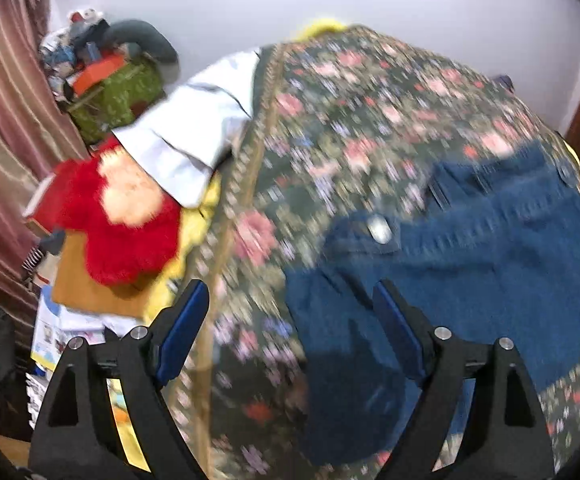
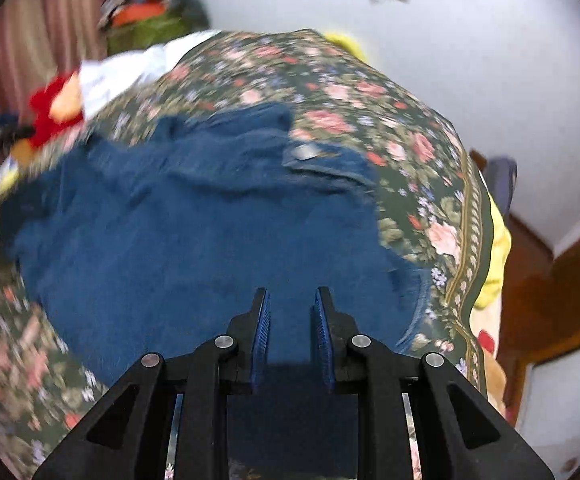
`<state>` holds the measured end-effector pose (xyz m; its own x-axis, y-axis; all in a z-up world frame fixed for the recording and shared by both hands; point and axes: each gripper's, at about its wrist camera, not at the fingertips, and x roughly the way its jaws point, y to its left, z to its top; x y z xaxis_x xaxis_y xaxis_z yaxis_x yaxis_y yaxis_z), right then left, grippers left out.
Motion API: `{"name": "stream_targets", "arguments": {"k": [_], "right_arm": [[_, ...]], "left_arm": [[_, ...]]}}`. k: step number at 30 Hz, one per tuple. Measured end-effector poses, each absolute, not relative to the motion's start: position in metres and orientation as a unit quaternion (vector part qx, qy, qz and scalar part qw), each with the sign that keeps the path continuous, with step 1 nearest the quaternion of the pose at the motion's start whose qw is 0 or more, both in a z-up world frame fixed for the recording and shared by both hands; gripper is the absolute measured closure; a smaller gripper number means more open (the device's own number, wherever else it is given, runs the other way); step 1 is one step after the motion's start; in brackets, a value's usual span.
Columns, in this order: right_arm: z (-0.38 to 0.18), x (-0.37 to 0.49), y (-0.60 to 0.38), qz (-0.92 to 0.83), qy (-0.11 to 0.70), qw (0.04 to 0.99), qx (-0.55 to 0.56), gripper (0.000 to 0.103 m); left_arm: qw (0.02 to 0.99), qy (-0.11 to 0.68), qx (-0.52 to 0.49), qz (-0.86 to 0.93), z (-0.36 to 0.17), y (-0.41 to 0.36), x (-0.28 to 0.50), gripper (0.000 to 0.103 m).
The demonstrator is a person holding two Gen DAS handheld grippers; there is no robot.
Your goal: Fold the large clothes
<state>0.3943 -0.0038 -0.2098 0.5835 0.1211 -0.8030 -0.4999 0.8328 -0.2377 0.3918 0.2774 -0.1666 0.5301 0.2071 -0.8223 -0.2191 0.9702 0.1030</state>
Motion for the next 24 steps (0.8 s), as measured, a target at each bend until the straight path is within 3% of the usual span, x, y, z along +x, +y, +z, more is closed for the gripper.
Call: {"name": "stream_targets", "arguments": {"k": [6,10,24], "right_arm": [[-0.243,0.391,0.001,0.15,0.435,0.852,-0.251,0.085],[-0.238,0.395,-0.008,0.146,0.451,0.851,-0.225,0.085],[-0.222,0.378,-0.048,0.129,0.461,0.852,-0.209,0.084]], "left_arm": [[0.847,0.513,0.043,0.132,-0.226,0.254,0.369,0.017],[0.848,0.509,0.021,0.144,-0.248,0.271,0.352,0.0],[0.848,0.51,-0.015,0.146,-0.257,0.285,0.308,0.0]]}}
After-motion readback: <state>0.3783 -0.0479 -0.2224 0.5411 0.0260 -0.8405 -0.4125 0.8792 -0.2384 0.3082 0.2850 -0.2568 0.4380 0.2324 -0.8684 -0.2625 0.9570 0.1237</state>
